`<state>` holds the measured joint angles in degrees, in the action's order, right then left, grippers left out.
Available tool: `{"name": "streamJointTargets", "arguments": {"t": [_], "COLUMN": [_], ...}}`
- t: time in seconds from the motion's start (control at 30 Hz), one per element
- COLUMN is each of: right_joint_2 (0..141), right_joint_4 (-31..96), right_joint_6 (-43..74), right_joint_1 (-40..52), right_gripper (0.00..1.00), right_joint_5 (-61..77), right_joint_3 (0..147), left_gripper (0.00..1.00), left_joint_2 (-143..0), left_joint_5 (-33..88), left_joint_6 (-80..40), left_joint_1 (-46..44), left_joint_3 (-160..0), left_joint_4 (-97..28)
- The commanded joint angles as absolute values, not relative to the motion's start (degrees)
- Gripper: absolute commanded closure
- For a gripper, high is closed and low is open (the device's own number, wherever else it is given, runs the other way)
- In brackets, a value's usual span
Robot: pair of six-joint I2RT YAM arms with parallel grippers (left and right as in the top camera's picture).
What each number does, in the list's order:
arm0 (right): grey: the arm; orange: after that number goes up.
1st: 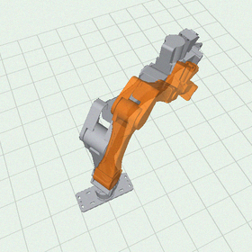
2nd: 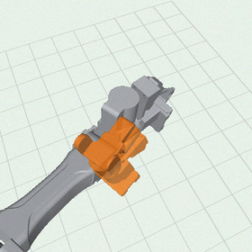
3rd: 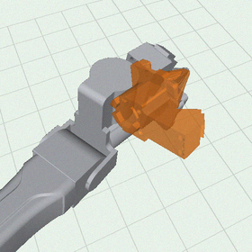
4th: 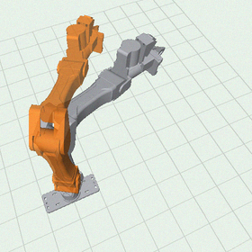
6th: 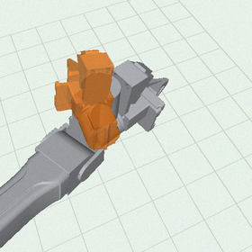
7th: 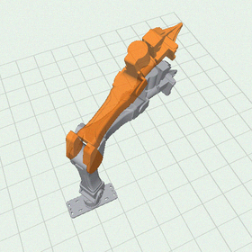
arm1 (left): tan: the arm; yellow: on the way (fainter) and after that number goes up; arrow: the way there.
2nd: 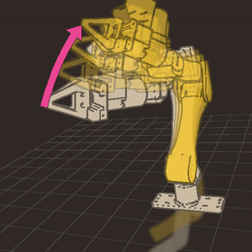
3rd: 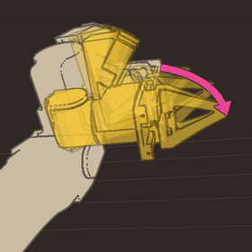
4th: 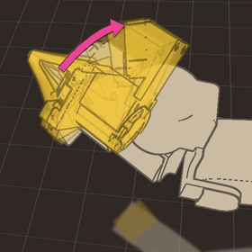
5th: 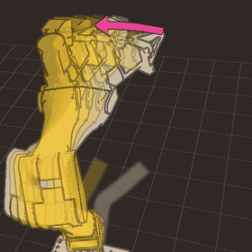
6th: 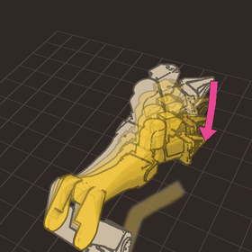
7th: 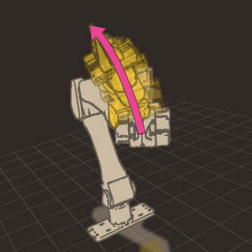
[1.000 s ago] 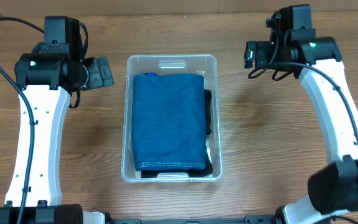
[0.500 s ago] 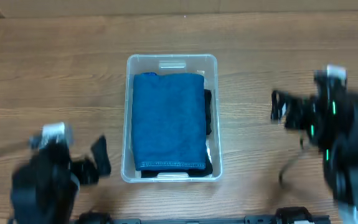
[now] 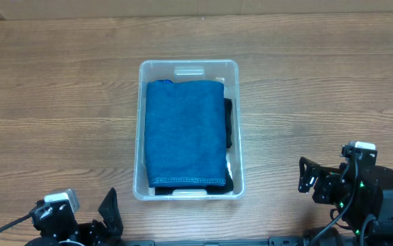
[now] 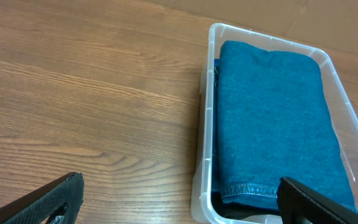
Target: Pack container
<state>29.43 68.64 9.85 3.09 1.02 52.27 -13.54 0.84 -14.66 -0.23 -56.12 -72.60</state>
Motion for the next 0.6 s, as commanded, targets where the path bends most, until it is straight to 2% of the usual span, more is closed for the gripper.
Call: {"name": "streamJointTargets", "arguments": {"t": [0.0, 0.17, 0.27, 0.47, 0.57], "right_joint_2": [29.36, 28.10, 21.54, 3.79, 0.69], "right_joint_4": [68.58, 64.73, 54.02, 29.06, 15.49], "right_joint_6": [10.07, 9.50, 7.22, 7.22, 6.98], "right_joint_1": [3.14, 3.09, 2.81, 2.87, 2.87], "right_gripper": [0.00, 0.00, 0.00, 0.00, 0.00], "right_joint_5": [0.01, -0.54, -0.34, 0.30, 0.01], "right_joint_3": [52.12, 50.24, 43.16, 19.88, 11.38], "left_gripper": [0.00, 0.00, 0.00, 0.00, 0.00], "left_joint_2": [-13.10, -13.10, -13.10, -13.10, -13.10], "left_joint_5": [0.21, 0.21, 0.21, 0.21, 0.21], "left_joint_6": [-15.27, -15.27, -15.27, -15.27, -15.27], "left_joint_1": [-0.01, -0.01, -0.01, -0.01, -0.01], "left_joint_3": [-55.72, -55.72, -55.72, -55.72, -55.72], "left_joint_4": [-72.47, -72.44, -72.44, -72.44, -72.44]}}
